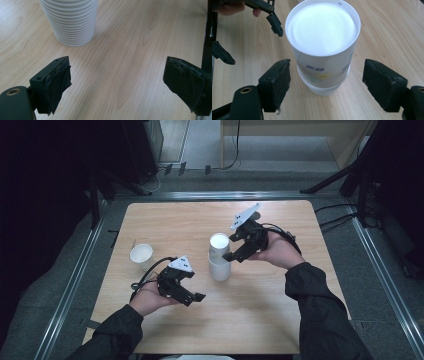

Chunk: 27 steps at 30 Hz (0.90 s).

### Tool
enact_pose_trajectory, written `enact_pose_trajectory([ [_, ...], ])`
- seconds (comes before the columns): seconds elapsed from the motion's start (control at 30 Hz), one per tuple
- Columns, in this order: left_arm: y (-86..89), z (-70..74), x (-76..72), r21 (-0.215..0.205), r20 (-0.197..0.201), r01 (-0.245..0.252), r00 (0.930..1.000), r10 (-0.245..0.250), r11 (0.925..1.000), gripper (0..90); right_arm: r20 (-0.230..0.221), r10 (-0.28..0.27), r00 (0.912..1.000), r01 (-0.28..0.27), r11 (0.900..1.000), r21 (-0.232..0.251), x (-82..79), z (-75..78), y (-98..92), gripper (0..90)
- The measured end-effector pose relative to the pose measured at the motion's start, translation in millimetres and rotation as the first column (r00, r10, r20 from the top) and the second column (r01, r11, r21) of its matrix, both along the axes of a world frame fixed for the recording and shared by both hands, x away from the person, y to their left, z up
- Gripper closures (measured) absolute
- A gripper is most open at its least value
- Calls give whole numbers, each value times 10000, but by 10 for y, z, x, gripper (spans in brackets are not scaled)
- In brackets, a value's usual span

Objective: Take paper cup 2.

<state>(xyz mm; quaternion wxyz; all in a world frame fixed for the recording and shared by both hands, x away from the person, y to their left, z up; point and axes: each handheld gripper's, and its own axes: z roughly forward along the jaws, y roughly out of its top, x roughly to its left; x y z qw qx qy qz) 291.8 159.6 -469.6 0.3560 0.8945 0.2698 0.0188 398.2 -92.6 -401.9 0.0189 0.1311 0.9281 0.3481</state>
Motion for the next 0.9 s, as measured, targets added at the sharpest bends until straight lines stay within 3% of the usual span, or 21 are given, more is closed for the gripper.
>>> enact_pose_trajectory([
  [0.4, 68, 7, 25, -102, 17, -156, 9999, 156, 9998, 77, 372, 764, 9964, -724, 9925, -988, 62, 204, 246, 225],
  [0.67, 100, 7, 38, -175, 0, -224, 9997, 224, 9996, 81, 212, 986, 9949, -938, 9819, -1645, 77, 233, 400, 241],
  [0.9, 120, 15, 70, -356, 23, -374, 9993, 375, 9987, 81, 192, 1083, 9939, -1026, 9758, -1933, 72, 253, 452, 329],
])
